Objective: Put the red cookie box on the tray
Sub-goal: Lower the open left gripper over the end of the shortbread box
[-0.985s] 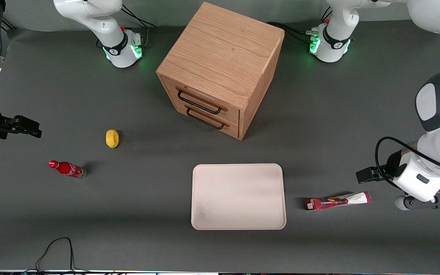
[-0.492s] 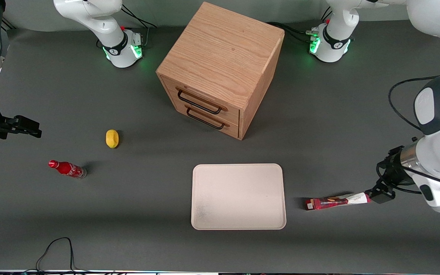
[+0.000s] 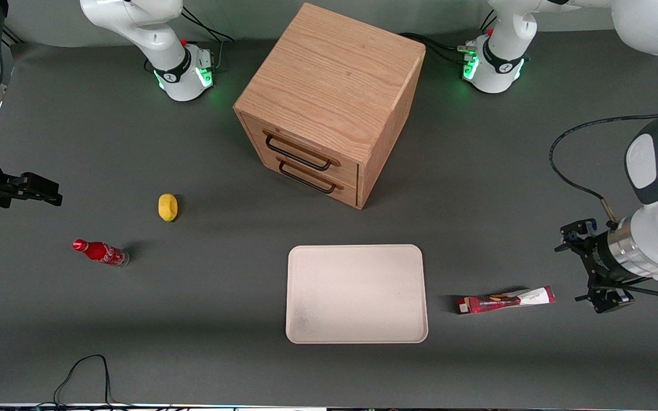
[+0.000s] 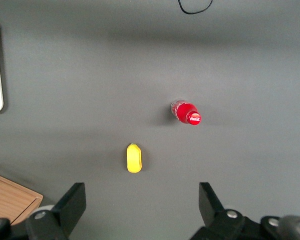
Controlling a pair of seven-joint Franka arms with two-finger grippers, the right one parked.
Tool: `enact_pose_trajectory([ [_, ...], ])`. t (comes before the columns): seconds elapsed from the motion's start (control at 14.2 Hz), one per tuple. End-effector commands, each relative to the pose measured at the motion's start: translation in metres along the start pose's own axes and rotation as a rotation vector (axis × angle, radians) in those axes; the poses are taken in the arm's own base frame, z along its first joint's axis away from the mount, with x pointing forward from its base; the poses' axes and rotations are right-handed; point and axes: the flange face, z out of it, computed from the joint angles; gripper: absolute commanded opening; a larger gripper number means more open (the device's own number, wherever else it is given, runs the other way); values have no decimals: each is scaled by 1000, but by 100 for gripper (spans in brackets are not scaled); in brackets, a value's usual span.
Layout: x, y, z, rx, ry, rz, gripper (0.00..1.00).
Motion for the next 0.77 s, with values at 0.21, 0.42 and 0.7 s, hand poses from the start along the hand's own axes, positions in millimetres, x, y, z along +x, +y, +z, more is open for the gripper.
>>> enact_pose_trajectory([
  [0.21,-15,16,110,19,17,-21,100],
  [0.42,-14,18,157,37,21,-12,100],
  [0.7,-12,16,204,24,22,-6,100],
])
